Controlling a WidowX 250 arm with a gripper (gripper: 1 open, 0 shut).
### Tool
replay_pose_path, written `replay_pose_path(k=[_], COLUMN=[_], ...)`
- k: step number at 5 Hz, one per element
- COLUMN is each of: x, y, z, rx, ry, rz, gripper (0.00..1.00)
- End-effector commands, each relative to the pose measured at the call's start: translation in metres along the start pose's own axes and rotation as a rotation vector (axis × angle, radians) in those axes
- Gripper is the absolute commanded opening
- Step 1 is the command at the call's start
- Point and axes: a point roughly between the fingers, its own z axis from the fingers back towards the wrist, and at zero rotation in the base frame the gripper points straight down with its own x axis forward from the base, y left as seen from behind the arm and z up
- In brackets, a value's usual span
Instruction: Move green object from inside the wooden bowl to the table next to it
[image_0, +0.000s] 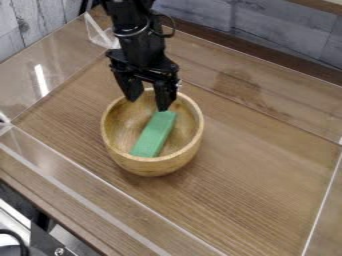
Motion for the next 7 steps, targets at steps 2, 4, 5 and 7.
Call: replay_pose_path(k=[2, 4, 5, 7], x=[0.002, 0.007, 0.007, 0.009], y=[-0.008, -0.016, -0.014, 0.002], z=[0.012, 0.016, 0.010, 0.006], rx=[0.022, 0.020, 0.015, 0.024], ry=[-0.040, -0.039, -0.045, -0.021], rz=[-0.014, -0.048, -0.059, -0.069], gripper=[0.00, 1.00, 0.00, 1.00])
